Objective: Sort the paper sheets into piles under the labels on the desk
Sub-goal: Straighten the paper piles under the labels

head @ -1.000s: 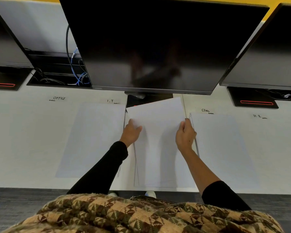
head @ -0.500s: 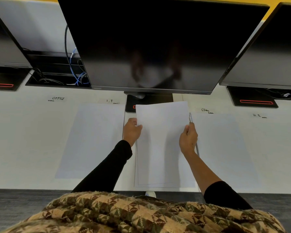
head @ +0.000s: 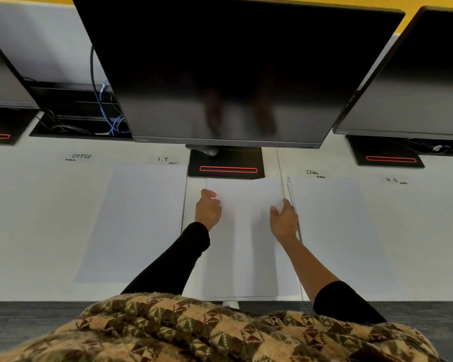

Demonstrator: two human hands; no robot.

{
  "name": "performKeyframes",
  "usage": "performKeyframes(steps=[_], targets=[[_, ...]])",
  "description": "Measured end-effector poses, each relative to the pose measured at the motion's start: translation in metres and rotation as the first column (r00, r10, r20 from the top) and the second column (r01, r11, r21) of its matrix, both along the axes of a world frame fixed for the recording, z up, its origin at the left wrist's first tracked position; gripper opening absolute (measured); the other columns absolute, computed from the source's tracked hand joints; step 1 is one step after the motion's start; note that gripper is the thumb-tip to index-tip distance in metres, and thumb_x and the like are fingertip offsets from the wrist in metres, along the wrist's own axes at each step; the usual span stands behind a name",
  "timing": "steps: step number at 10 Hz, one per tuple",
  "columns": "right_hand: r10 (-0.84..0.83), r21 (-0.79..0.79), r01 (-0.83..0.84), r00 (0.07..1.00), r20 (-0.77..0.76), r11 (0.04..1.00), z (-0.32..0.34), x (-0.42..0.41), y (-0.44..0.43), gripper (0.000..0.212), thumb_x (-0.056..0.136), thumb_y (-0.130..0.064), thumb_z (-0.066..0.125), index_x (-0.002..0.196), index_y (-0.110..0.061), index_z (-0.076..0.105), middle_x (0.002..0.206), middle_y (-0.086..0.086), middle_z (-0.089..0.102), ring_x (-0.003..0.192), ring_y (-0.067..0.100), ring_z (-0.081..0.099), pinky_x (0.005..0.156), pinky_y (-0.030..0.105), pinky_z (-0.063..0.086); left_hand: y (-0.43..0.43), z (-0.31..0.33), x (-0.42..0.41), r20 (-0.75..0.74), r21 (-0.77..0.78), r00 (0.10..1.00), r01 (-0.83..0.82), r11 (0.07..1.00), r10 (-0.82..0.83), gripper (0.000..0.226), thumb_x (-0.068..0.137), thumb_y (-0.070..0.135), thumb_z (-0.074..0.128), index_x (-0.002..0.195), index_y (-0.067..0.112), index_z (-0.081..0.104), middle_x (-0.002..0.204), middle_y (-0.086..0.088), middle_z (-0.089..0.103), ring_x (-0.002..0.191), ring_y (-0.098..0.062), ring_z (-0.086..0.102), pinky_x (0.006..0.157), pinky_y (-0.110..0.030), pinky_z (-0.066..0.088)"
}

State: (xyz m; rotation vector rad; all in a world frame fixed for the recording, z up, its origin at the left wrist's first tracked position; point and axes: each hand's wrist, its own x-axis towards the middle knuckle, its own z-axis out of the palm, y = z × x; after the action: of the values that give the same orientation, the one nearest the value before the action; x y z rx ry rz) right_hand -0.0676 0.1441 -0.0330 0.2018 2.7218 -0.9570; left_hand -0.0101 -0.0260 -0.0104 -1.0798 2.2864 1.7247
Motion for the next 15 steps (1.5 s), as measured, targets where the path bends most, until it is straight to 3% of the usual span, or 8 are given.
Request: performKeyframes(steps=[1,2,3,9,12,13,14,15], targets=[[0.073,0.089,-0.078,0.996,0.058,0.993,-0.004,0.003,0.004,0.052,0.098,-0.021,0.043,0.144,-0.006,0.025,0.146,0.015,0.037,0.136,0.033,0.033,0.110,0.044,0.031,0.010,-0.001,-0.007,0.128,-0.082,0.992,0.005,0.997,0.005,0.051,0.090,0.004,0.055,0.135,0.006,0.032,0.135,-0.019,0.044,0.124,-0.033,0.044,0.102,-0.037,0.041],[0.089,0.105,-0.096,0.993,0.071,0.990,-0.005,0.004,0.008,0.056,0.096,-0.018,0.047,0.145,-0.006,0.023,0.147,0.015,0.034,0.138,0.033,0.029,0.113,0.044,0.029,0.009,-0.001,-0.010,0.308,-0.259,0.951,0.072,0.963,0.012,0.048,0.092,0.011,0.049,0.135,0.003,0.031,0.137,-0.019,0.038,0.127,-0.033,0.038,0.102,-0.039,0.038],[0.112,0.110,-0.120,0.991,0.074,0.987,-0.002,0.004,0.010,0.056,0.096,-0.017,0.047,0.145,-0.006,0.023,0.146,0.015,0.033,0.138,0.032,0.029,0.114,0.045,0.028,0.003,-0.005,-0.009,0.403,-0.263,0.915,0.141,0.955,-0.024,0.040,0.092,0.014,0.045,0.129,-0.001,0.039,0.135,-0.020,0.038,0.124,-0.033,0.040,0.101,-0.035,0.038],[0.096,0.113,-0.103,0.993,0.060,0.988,0.001,0.005,0.008,0.055,0.094,-0.016,0.050,0.143,-0.005,0.027,0.143,0.017,0.037,0.135,0.033,0.032,0.110,0.045,0.032,0.007,-0.005,-0.004,0.199,-0.302,0.980,0.068,0.951,-0.007,0.041,0.092,0.003,0.048,0.132,0.005,0.041,0.134,-0.016,0.046,0.123,-0.033,0.045,0.101,-0.037,0.040],[-0.093,-0.223,0.102,0.994,0.049,0.969,0.016,-0.007,0.014,0.078,0.085,-0.026,0.063,0.147,-0.014,0.017,0.147,0.011,0.035,0.135,0.032,0.034,0.111,0.049,0.029,0.015,0.029,-0.006,-0.173,-0.072,0.984,-0.049,0.996,0.036,0.028,0.096,0.001,0.040,0.123,0.000,0.044,0.124,-0.016,0.054,0.102,-0.023,0.053,0.083,-0.025,0.042],[-0.268,-0.504,0.183,0.958,-0.102,0.844,0.044,-0.016,0.008,0.054,0.088,-0.017,0.060,0.137,-0.014,0.036,0.124,0.010,0.055,0.111,0.027,0.055,0.099,0.040,0.046,0.007,0.059,-0.011,-0.339,-0.051,0.940,-0.064,0.997,0.043,0.023,0.095,0.003,0.041,0.118,0.002,0.045,0.110,-0.008,0.053,0.098,-0.018,0.051,0.080,-0.025,0.043],[-0.420,-0.716,0.124,0.872,-0.253,0.687,0.094,-0.023,-0.006,0.030,0.091,-0.007,0.053,0.120,-0.009,0.047,0.090,-0.003,0.055,0.079,0.006,0.054,0.067,0.010,0.047,0.000,0.093,-0.015,-0.508,0.034,0.853,-0.121,0.992,0.121,0.015,0.094,0.003,0.043,0.104,0.014,0.046,0.096,0.006,0.055,0.089,-0.013,0.055,0.074,-0.018,0.048],[-0.436,-0.745,-0.018,0.801,-0.410,0.667,0.123,-0.024,-0.017,0.013,0.092,-0.004,0.049,0.101,-0.012,0.045,0.078,-0.014,0.047,0.063,-0.009,0.047,0.057,0.006,0.040,-0.006,0.112,-0.009,-0.661,0.122,0.718,-0.183,0.976,0.217,0.027,0.092,0.000,0.047,0.089,0.026,0.045,0.091,0.006,0.057,0.088,-0.016,0.056,0.082,-0.027,0.049]])
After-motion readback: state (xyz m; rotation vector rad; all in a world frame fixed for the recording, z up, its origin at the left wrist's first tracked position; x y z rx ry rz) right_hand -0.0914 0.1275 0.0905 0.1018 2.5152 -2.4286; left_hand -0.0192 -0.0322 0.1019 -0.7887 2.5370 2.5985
